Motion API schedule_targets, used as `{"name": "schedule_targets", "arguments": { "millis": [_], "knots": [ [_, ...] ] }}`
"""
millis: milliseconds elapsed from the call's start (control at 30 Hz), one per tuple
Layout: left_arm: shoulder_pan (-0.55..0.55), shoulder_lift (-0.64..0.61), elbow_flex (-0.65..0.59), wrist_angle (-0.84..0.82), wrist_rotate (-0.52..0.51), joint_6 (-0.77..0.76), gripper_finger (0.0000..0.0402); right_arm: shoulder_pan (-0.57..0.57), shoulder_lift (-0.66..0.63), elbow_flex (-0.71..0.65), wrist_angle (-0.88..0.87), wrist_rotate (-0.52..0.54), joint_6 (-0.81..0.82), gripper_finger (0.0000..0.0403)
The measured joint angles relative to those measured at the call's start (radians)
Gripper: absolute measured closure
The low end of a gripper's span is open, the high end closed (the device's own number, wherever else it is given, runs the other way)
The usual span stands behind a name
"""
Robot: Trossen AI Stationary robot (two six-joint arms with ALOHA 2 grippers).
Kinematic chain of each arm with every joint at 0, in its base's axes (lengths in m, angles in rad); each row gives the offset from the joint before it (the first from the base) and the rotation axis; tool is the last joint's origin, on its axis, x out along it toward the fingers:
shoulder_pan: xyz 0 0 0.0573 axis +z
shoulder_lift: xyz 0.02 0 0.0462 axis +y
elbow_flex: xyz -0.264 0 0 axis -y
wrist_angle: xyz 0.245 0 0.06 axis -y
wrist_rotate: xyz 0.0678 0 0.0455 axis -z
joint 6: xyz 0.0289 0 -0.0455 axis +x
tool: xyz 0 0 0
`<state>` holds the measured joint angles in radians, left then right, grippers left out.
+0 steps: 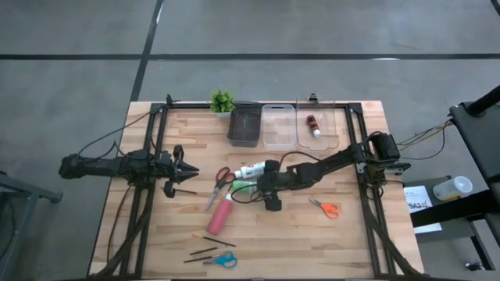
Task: Pick & Place Paint Supplies
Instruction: Put the green paint bottle into the transparent bin
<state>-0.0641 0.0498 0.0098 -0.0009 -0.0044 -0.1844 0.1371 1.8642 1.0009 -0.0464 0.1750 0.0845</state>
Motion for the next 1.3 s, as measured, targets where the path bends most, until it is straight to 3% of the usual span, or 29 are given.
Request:
{"name": "schedule_targets", "arguments": {
  "millis": [1300],
  "knots": [
    [0.000, 0.000, 0.000, 0.000, 0.000, 0.000, 0.0324, 0.000, 0.003, -0.011, -0.008, -0.025, 0.032, 0.0099]
  ]
}}
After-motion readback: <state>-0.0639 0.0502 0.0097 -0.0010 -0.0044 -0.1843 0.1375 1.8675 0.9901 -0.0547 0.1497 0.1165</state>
